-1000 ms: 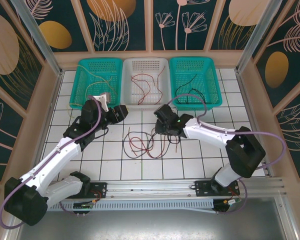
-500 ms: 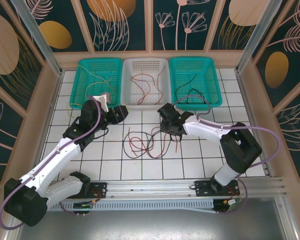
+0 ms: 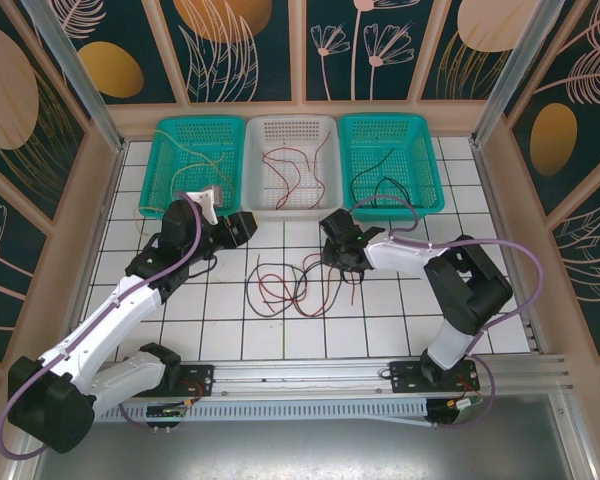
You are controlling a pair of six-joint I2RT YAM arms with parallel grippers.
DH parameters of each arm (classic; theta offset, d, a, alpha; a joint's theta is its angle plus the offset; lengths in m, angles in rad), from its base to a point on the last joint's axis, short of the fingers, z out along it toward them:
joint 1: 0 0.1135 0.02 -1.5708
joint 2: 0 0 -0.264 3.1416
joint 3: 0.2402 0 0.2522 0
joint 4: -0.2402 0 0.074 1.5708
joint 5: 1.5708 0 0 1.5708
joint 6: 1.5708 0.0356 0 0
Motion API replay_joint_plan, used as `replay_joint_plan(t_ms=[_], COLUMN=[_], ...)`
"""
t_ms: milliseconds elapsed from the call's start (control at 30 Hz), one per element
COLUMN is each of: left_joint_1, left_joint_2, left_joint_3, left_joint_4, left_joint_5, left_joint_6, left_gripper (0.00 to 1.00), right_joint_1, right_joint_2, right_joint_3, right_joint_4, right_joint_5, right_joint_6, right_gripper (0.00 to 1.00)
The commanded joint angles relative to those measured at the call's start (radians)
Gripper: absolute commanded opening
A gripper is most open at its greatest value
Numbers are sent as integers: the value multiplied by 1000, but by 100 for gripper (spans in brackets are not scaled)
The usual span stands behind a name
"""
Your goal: Untangle the cables
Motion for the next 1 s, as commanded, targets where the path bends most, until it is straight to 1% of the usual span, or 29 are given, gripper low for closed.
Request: replay_joint_plan(t_ms=[0, 133, 233, 300, 333, 400, 500, 533, 567, 633, 800, 833, 900, 967], left_joint_1=[-1, -1, -1, -1, -1, -1, -1, -1, -1, -1, -1, -1, -1, -1], left_joint_2=[-8, -7, -3, 1, 2, 7, 14, 15, 17, 20, 25, 27, 31, 32], left_joint_3=[9, 19, 25, 28, 29, 32, 35, 37, 37, 39, 47, 52, 68, 80], left_joint_4=[27, 27, 27, 28, 30, 30, 34, 36, 37, 38, 45, 45, 44, 58], left_joint_5=[14, 12, 16, 16, 16, 17, 20, 21, 20, 22, 22, 22, 19, 22], left_joint_6=[10, 13, 13, 13, 12, 13, 11, 10, 9, 8, 10, 14, 26, 31], left_gripper=[56, 56, 56, 56, 56, 56, 56, 56, 56, 56, 56, 56, 56, 56], right_joint_1=[-1, -1, -1, -1, -1, -1, -1, -1, -3, -3, 0, 2, 14, 50], right_joint_2=[25, 21, 15, -1, -5, -17, -37, -40, -42, -44, -88, -109, -172, -251], right_joint_3=[-9, -17, -22, -36, -40, -48, -68, -73, -75, -75, -62, -57, -38, -15], right_joint_4=[20, 20, 11, 23, 24, 31, 58, 63, 68, 71, 56, 49, 30, 21], right_joint_5=[-1, 3, 9, 3, 0, -8, -22, -23, -25, -25, 6, 16, 55, 105], right_joint_6=[-13, -7, -7, -6, -6, -9, -18, -20, -21, -26, -49, -60, -108, -196], right_gripper=[30, 29, 32, 30, 30, 34, 35, 33, 28, 22, 2, 0, 0, 0])
